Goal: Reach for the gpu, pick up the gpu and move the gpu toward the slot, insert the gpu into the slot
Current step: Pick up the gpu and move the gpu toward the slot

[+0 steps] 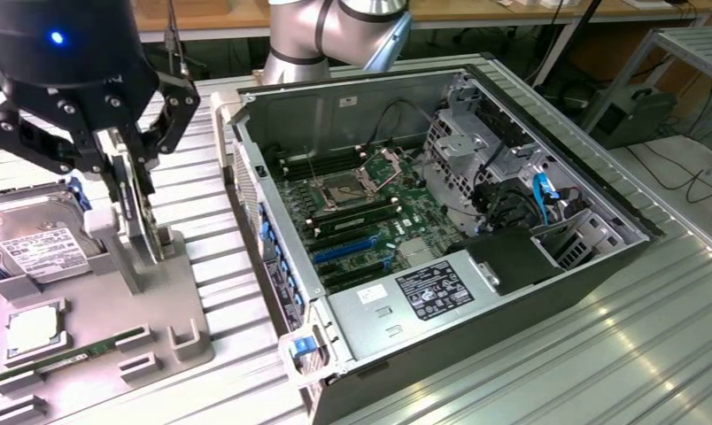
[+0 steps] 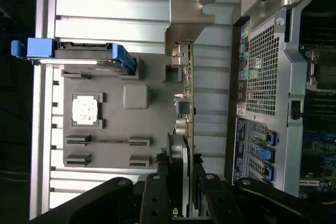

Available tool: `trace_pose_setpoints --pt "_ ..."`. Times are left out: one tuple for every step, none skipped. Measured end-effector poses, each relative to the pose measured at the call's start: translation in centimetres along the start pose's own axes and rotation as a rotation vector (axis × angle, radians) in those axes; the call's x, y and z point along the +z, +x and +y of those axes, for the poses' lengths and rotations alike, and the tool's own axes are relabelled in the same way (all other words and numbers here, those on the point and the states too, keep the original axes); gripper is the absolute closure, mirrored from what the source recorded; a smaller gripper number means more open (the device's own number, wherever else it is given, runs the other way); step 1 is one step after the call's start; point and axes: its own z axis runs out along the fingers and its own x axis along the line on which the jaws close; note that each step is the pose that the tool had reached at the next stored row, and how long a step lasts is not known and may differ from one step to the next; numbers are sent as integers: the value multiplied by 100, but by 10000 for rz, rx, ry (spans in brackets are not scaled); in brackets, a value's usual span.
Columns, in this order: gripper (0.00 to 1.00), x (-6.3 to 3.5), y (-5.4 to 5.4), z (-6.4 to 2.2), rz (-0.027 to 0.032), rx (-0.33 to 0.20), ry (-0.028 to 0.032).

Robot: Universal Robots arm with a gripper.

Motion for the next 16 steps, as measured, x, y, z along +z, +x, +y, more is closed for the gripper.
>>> trace_pose_setpoints --pt "73 -49 -1 2 0 0 0" --pt "73 -92 -1 4 0 0 1" --pt "73 -141 -2 6 -1 0 0" --pt "73 -186 -2 8 0 0 3" --pt "73 -229 -3 9 1 -1 4" --pt "73 -244 -3 11 1 -1 4" --pt "73 -243 -5 12 -3 -1 4" --pt "73 -244 -18 15 -1 -1 6" --pt "73 -244 -60 14 0 0 8" --pt "73 -243 -94 13 0 -1 8" --pt "73 -241 -131 11 0 -1 8" --pt "73 -238 -176 8 0 0 8" --pt "73 -235 -221 6 -1 1 7" --pt "73 -232 -267 3 1 0 8" --pt "73 -228 -312 1 -1 -1 7" --pt "73 -225 -358 -2 0 -2 7"
